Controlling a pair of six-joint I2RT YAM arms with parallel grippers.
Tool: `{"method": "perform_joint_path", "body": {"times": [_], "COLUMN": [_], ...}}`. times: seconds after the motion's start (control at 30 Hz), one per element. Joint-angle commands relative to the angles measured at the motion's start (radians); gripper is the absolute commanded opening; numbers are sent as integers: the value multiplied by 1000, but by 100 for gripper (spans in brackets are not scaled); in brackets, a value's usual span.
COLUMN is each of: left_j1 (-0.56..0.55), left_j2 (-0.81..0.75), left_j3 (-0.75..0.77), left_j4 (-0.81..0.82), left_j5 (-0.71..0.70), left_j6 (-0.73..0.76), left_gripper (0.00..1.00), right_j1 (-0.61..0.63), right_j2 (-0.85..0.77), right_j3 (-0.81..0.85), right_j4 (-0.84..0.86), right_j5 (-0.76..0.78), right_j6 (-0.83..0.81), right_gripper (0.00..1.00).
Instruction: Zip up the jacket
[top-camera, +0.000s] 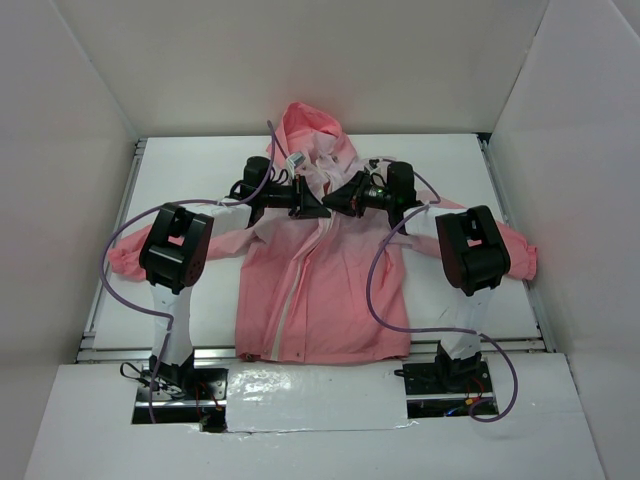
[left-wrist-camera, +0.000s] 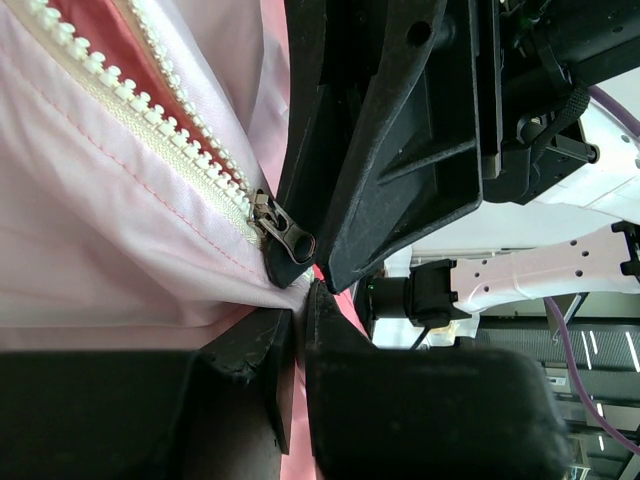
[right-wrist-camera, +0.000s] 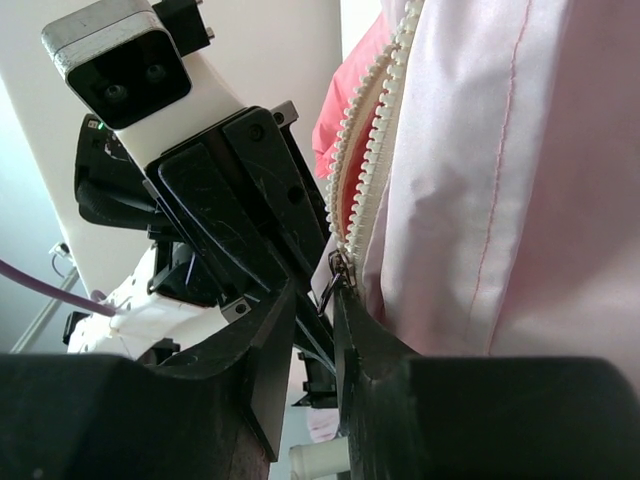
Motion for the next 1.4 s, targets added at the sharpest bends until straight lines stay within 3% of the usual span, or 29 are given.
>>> {"method": "perform_joint_path", "body": {"times": [0.0,0.3,0.53,0.7,0.93,1.2,1.37], "left_j1": [-9,-9,-9,-11,-14,-15,-19], "left_j2": [-12,-9,-15,-41,-124,-202,-253], "left_j3": [19,25,14,-3,-13,-78,-86], "left_j4": [66,79,43,-1,-210,-311,-452], "left_j5": [28,34,42,45,37,25,-14], "left_j6": [26,13,48,87,272,355,482], "left_gripper": [0,0,0,0,0,0,0], "right_j1": [20,18,18,18,-10,-75,-141], "right_j2": [-8,2,-1,51,149,353,497], "right_j3": [3,1,21,110,418,854,1153], "right_j4": [-28,-48,41,1,-223,-424,-446], "right_j5": [-19,-10,105,255,369,366,343], "right_j6": [-36,-41,71,136,114,64,102], "right_gripper": [29,0,0,0,0,0,0]}}
